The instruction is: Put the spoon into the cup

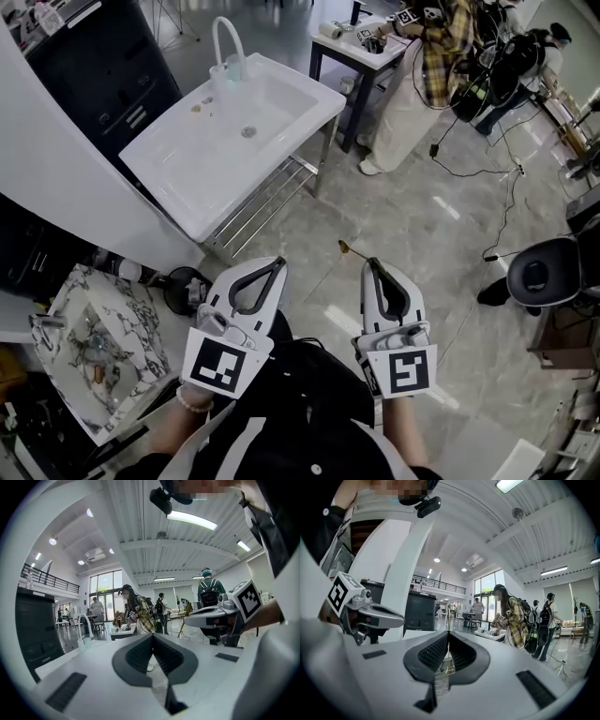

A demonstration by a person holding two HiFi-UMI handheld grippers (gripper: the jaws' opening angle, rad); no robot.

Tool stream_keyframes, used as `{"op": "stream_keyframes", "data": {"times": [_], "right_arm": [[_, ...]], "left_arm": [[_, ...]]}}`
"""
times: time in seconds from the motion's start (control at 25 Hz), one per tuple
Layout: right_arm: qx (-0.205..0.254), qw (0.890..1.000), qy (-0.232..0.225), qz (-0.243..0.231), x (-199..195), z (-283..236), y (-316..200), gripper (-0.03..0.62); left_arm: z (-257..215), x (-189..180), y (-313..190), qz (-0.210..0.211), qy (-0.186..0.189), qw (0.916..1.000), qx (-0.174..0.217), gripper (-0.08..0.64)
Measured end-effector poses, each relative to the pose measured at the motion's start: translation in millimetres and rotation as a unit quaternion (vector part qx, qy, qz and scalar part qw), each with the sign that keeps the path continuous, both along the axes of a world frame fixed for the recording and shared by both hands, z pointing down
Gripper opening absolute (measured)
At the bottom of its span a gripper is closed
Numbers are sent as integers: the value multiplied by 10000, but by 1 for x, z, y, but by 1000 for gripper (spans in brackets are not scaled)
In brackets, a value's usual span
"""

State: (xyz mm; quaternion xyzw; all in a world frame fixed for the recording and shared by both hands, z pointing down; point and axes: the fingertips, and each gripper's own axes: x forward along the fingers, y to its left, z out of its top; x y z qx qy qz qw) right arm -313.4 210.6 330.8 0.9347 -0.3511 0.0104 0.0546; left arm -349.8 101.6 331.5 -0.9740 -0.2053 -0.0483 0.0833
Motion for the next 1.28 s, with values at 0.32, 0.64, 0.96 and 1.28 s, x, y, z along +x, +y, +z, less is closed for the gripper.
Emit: {"op": "stream_keyframes", "data": {"times": [0.32, 0.64, 0.96, 1.28], "right_arm": [[-68, 9993, -166, 316, -1, 11, 23, 8], [-83, 9982, -150, 575, 18, 14, 34, 8], [-78, 9969, -154, 765, 61, 13, 45, 8], [-54, 9959, -90, 896, 117, 2, 52, 8]], "left_arm": [[3, 8, 18, 288, -9, 9996, 6, -3], [5, 37, 30, 537, 1, 9985, -111, -3], [-7, 87, 54, 927, 258, 9954, -40, -3], [-15, 149, 60, 1087, 288, 9936, -45, -3]]}}
